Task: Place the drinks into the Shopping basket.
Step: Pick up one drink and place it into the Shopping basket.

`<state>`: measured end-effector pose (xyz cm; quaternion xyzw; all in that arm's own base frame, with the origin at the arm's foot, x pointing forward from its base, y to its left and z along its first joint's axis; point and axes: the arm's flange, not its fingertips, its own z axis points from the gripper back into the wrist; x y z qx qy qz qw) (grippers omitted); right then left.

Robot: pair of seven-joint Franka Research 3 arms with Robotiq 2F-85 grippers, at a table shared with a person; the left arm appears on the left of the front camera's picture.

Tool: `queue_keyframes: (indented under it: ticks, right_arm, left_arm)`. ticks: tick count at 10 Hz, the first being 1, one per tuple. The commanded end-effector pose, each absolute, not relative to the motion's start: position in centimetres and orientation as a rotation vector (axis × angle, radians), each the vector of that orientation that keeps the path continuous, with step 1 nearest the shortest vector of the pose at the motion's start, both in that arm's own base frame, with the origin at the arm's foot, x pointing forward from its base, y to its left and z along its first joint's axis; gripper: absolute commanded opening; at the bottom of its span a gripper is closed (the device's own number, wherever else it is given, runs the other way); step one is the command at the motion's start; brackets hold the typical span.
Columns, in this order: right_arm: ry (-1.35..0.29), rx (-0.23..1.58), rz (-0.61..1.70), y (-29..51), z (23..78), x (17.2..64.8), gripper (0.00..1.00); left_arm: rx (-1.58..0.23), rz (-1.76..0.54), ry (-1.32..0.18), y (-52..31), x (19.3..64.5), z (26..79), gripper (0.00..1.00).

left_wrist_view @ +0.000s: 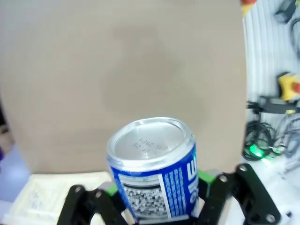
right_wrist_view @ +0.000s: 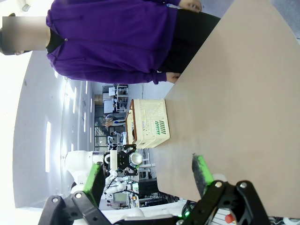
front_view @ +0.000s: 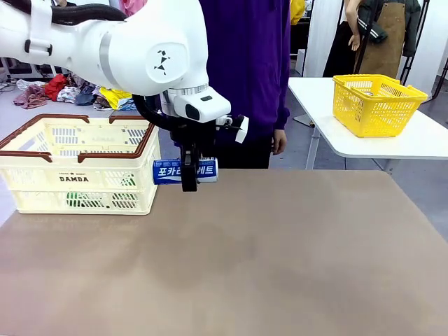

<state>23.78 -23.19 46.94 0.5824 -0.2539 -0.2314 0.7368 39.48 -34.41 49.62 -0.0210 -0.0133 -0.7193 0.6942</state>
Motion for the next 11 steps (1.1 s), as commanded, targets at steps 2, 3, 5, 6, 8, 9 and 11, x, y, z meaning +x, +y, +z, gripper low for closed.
queue_keyframes:
  ticks: [2, 3, 5, 6, 8, 9, 11]
  right_arm:
    - [-0.580, 1.295, -0.499, -23.3, 47.2, 23.9, 1.00]
    - [-0.580, 1.295, -0.499, -23.3, 47.2, 23.9, 1.00]
    - [-0.580, 1.295, -0.499, -23.3, 47.2, 23.9, 1.00]
    - [-0.580, 1.295, -0.499, -23.3, 47.2, 23.9, 1.00]
    - [-0.580, 1.295, -0.499, -23.3, 47.2, 23.9, 1.00]
    - [-0.580, 1.295, -0.499, -23.3, 47.2, 23.9, 1.00]
    - [-0.580, 1.295, -0.499, -23.3, 47.2, 23.9, 1.00]
  left_arm:
    - [-0.068, -1.432, -0.173, -30.3, 44.8, 53.8, 0.00]
    - [-0.075, -1.462, -0.176, -28.3, 46.7, 55.1, 0.00]
    - [-0.033, -1.510, -0.140, -23.7, 50.2, 57.2, 0.00]
    - [0.048, -1.504, -0.112, -21.3, 51.4, 57.9, 0.00]
    - [0.160, -1.510, -0.056, -16.3, 54.5, 57.6, 0.00]
    - [0.187, -1.464, -0.023, -13.4, 56.4, 56.4, 0.00]
    - [0.107, -1.325, 0.032, -7.6, 59.4, 52.4, 0.00]
